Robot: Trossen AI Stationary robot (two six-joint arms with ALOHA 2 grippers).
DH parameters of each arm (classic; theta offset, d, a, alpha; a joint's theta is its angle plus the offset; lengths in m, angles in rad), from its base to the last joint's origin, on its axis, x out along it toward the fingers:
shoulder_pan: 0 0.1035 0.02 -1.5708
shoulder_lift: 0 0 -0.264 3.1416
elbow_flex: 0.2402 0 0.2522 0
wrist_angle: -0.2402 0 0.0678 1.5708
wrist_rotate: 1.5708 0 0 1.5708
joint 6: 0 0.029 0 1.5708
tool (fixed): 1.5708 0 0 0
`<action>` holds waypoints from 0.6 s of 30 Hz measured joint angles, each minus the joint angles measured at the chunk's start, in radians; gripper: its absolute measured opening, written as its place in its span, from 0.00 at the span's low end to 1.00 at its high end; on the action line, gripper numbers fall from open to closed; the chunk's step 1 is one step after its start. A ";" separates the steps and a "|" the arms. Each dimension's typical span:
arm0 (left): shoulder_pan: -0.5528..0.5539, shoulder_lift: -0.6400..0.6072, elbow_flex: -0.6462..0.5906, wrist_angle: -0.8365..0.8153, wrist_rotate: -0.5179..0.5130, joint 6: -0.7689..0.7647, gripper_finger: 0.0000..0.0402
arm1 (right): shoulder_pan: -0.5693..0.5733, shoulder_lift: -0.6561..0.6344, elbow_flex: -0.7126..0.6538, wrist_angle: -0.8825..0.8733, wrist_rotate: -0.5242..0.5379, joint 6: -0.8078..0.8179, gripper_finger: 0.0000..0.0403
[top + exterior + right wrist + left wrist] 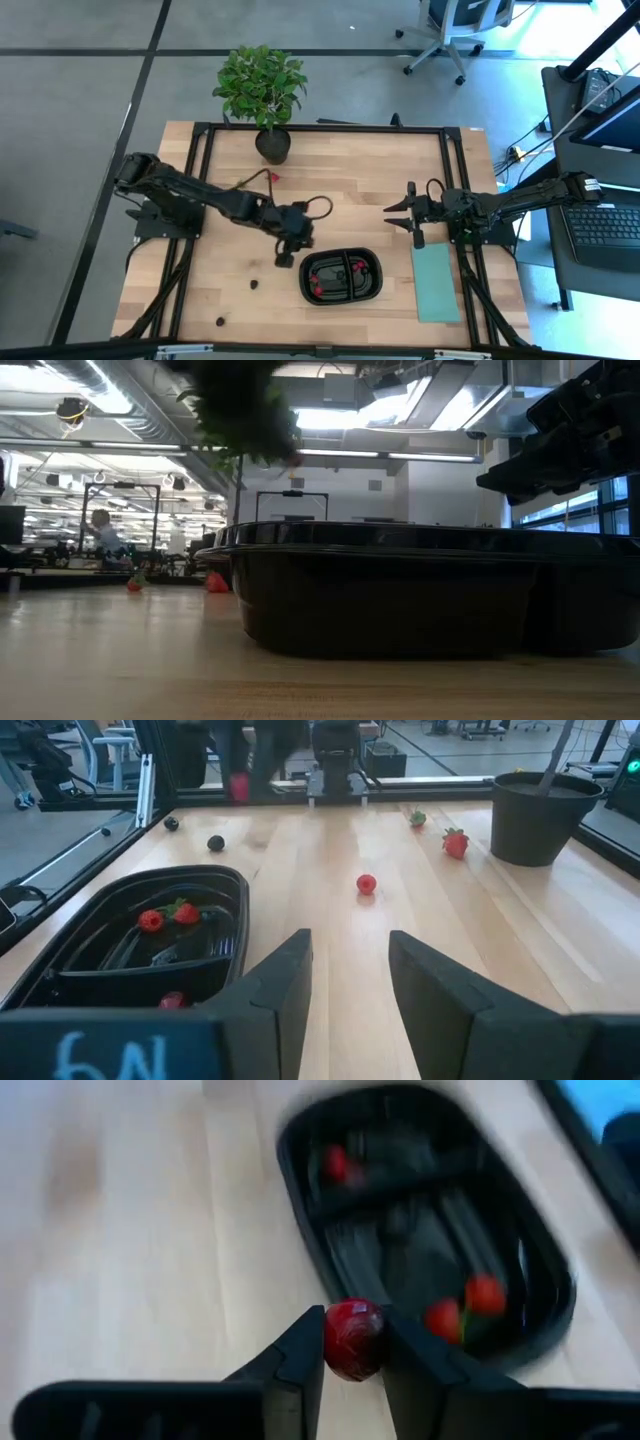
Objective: Pick and placing Produce into tupperware
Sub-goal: Put the red cherry into the right side of the black container
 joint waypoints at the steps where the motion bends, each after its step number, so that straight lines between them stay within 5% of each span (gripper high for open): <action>1: 0.006 0.007 0.034 -0.015 0.000 0.015 0.20 | 0.000 0.000 0.000 0.000 0.000 0.000 0.34; 18: 0.041 0.307 0.494 -0.194 0.035 0.238 0.21 | 0.000 0.000 0.000 -0.005 0.000 0.000 0.34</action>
